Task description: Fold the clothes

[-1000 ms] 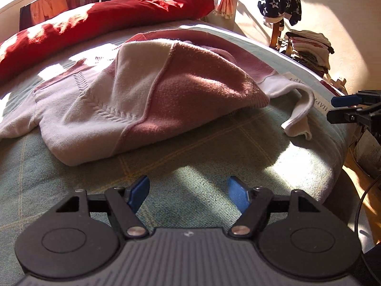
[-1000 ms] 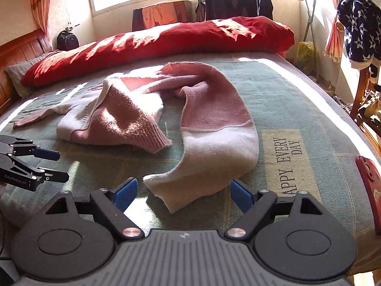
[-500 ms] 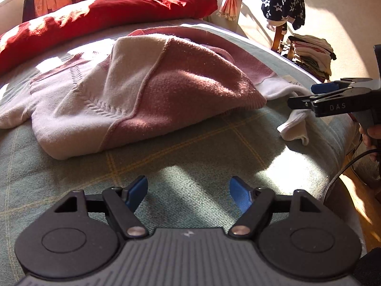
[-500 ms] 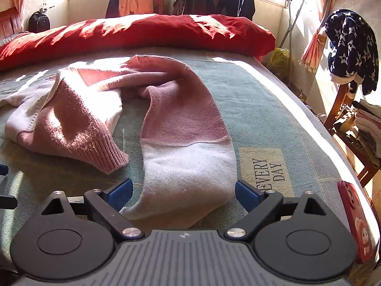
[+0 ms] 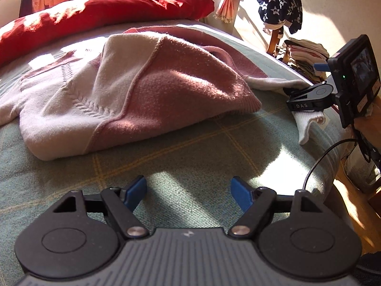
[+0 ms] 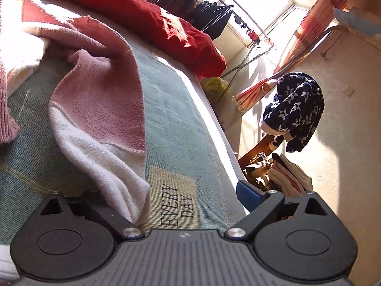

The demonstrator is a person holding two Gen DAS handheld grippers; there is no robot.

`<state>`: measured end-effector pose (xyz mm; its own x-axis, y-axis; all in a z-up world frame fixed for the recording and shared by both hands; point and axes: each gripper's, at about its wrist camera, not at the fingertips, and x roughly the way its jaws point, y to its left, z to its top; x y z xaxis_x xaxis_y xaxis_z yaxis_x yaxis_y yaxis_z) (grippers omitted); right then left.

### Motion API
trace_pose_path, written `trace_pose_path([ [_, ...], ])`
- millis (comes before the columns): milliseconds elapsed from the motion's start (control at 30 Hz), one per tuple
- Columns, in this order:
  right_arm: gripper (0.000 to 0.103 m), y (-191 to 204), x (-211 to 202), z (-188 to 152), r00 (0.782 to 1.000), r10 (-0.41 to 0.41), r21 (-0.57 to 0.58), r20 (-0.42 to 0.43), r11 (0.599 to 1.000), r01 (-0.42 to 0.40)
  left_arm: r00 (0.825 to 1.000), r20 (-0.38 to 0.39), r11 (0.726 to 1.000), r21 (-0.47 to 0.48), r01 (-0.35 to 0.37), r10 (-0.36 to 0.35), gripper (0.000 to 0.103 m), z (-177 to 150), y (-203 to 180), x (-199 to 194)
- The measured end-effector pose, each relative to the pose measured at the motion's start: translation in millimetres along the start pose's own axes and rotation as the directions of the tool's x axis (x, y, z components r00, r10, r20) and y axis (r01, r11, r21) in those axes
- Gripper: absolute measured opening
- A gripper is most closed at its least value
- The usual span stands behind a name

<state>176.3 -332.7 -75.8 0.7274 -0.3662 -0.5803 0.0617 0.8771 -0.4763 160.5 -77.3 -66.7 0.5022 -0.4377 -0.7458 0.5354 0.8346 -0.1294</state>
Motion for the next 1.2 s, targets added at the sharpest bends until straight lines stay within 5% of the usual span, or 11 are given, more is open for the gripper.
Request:
trace_pose_path([
  [200,0.097,-6,7,1,0.999,-0.01,-0.051,0.03,0.999,0.012,1.0,0.003,1.0,-0.005,-0.002,0.002,0.078,1,2,5],
  [400,0.097,1,13,-4,0.99,-0.135,-0.121,0.049,0.983,0.14,1.0,0.002,1.0,-0.006,0.0,0.0,0.078,3,3,6],
  [700,0.097,-39,18,8,0.929,-0.351,-0.155,0.12,0.917,0.367,1.0,0.0,1.0,-0.012,-0.004,0.004,0.079,4,3,7],
  [1200,0.097,-145,98,69,0.866,-0.477,-0.175,0.151,0.849,0.499,0.999,-0.023,1.0,-0.01,-0.026,0.026,0.079,9,2,10],
])
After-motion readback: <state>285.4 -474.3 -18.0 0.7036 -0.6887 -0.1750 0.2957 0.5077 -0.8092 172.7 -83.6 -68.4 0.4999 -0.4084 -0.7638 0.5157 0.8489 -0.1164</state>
